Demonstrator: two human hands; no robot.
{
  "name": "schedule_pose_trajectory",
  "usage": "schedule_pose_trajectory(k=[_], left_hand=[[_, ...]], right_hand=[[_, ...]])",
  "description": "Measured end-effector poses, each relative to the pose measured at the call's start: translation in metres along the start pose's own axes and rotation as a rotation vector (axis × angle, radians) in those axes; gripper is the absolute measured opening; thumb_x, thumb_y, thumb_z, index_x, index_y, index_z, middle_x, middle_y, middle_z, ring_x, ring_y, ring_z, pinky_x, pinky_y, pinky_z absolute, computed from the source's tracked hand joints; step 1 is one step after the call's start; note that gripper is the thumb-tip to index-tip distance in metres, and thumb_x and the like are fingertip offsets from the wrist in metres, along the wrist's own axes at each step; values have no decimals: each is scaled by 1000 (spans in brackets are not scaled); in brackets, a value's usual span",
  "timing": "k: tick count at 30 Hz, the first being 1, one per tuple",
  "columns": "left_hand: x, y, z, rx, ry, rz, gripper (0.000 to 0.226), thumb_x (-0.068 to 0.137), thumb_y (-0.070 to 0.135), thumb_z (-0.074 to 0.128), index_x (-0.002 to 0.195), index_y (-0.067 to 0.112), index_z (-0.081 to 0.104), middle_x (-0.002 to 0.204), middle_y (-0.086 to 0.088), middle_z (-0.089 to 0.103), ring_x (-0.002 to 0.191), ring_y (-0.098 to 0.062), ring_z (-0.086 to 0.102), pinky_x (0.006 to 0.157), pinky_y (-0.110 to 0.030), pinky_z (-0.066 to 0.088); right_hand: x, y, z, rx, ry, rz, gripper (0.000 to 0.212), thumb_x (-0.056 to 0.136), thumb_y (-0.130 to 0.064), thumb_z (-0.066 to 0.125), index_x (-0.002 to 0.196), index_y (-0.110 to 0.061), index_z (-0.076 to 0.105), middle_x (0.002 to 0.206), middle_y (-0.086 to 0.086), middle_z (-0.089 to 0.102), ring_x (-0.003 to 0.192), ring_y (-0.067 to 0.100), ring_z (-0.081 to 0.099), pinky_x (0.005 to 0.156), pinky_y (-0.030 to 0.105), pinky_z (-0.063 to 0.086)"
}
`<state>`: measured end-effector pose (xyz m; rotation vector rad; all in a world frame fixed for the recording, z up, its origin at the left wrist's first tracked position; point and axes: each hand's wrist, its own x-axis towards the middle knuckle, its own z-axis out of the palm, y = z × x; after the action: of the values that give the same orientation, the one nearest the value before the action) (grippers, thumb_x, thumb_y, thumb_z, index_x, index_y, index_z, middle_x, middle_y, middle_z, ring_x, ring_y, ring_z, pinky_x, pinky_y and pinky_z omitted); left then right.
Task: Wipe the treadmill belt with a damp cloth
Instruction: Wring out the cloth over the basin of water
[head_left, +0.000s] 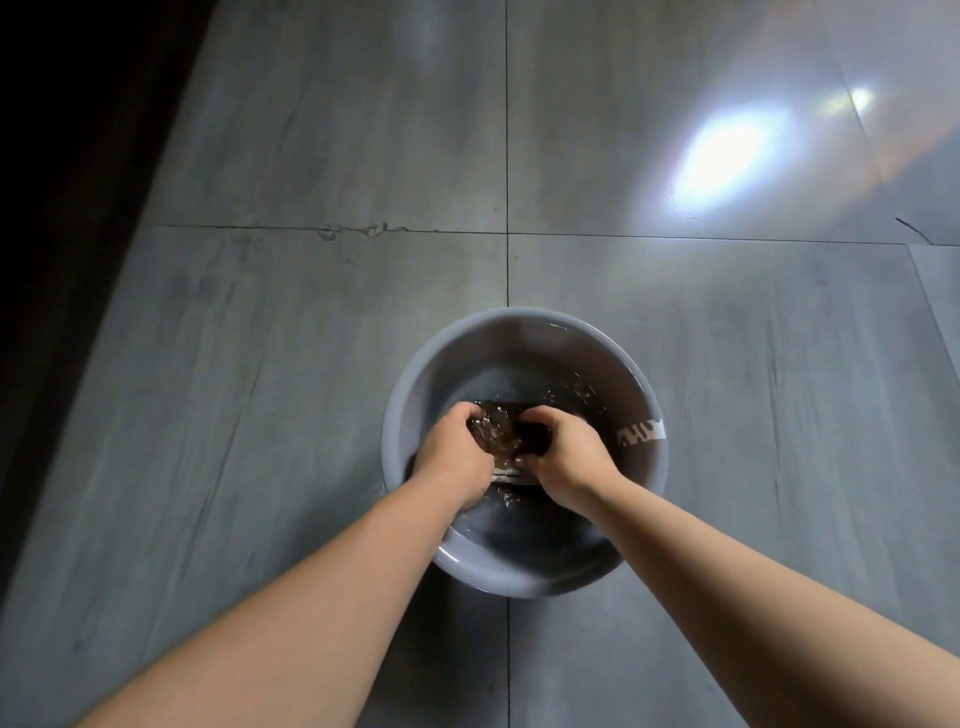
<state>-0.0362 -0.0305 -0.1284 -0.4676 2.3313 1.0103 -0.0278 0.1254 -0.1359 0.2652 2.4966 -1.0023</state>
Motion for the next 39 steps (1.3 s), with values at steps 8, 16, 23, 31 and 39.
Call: schedule_pose_trajectory(k=[8, 16, 23, 31, 39], left_hand=[[-12, -6, -19, -138, -205, 59, 89, 65, 9, 90, 145, 28, 56, 124, -3, 70, 109, -19, 68, 101, -36, 56], [-25, 17, -51, -71, -326, 203, 22, 72, 5, 86, 82, 22, 77, 67, 5, 71, 64, -9, 63, 64, -21, 51], [-26, 19, -40, -281, -201, 124, 31, 64, 39, 66, 90, 22, 65, 81, 5, 72, 76, -14, 68, 78, -38, 60], [-40, 46, -12, -427, -29, 51, 46, 83, 65, 53, 100, 23, 59, 96, 2, 70, 93, -23, 66, 89, -42, 54], [64, -50, 108, -446, 43, -52, 84, 93, 83, 28, 129, 10, 49, 129, -23, 63, 110, -52, 47, 95, -54, 44]], right_hand=[[-24, -9, -36, 186, -157, 26, 73, 69, -8, 89, 136, -17, 61, 119, -5, 67, 110, 9, 63, 102, 22, 46], [-30, -14, -63, 336, -278, 56, 47, 70, -8, 89, 113, -15, 73, 93, 4, 76, 84, 17, 72, 84, 35, 60], [-33, -27, -56, 746, -334, 131, 27, 88, -11, 75, 110, -1, 63, 91, 16, 67, 85, 28, 66, 84, 50, 55], [-27, -52, -21, 776, 60, 299, 39, 89, -53, 53, 93, -17, 67, 93, 3, 71, 76, 19, 68, 55, 30, 46], [-34, -70, -13, 625, 153, 148, 52, 109, -35, 42, 66, -5, 43, 41, -6, 48, 43, 5, 47, 63, 30, 50]])
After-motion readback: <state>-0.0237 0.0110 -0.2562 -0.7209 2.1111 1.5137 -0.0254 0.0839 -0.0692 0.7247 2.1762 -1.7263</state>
